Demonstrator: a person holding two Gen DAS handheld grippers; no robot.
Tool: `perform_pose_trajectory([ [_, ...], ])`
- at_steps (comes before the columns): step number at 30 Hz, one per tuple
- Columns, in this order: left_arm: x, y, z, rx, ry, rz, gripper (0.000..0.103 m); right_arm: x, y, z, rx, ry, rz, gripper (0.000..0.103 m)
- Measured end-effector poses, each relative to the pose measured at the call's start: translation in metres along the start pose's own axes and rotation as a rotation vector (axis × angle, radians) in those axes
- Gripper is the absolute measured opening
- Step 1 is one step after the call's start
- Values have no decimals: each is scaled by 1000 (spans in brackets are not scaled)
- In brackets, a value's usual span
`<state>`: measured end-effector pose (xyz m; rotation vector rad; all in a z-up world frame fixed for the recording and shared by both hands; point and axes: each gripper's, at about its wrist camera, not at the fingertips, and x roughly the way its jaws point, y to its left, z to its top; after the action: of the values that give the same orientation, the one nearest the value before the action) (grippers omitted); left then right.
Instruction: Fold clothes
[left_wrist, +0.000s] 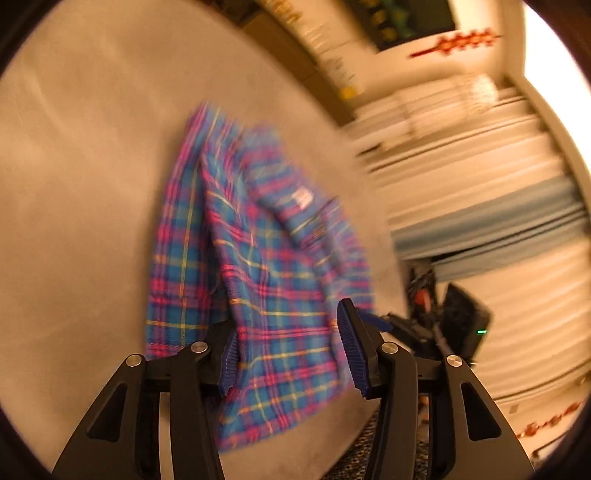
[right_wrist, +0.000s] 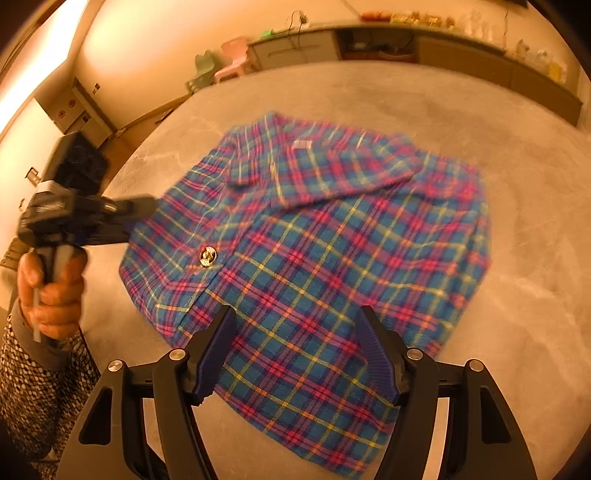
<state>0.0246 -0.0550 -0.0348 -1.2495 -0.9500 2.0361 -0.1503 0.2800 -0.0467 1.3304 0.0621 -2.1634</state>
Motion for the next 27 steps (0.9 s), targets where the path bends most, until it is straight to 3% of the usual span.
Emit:
perform_pose_trajectory([
  [1, -15, -1, 1, 18, -34, 11, 52, -8, 3, 2, -4, -20, -9, 68],
  [4, -34, 23, 5, -64, -87, 31, 54, -26, 41, 19, -52, -84, 40, 68],
  [7, -17, 41, 3, -133, -60, 75, 53, -7, 101, 35, -138, -52, 65, 68],
  [12, 1, 50, -4, -166, -14, 70, 53, 51, 174, 44, -232, -3, -23, 68],
  [13, 1, 55, -5, -166, -10, 62, 53, 66, 184, 44, -268, 18, -82, 68],
  [14, 1, 55, -6, -165, -7, 55, 53, 73, 186, 42, -296, 24, -143, 62],
  [15, 2, 54, -7, -161, -3, 52, 53, 80, 187, 41, -324, 31, -204, 38],
  [17, 4, 50, -7, -151, -1, 37, 53, 82, 177, 39, -310, 51, -260, 11],
  [22, 5, 35, -7, -109, 7, 1, 53, 62, 165, 34, -266, 18, -248, 7],
  [27, 4, 27, -9, -86, 12, -16, 53, 49, 166, 34, -218, -31, -159, 6],
])
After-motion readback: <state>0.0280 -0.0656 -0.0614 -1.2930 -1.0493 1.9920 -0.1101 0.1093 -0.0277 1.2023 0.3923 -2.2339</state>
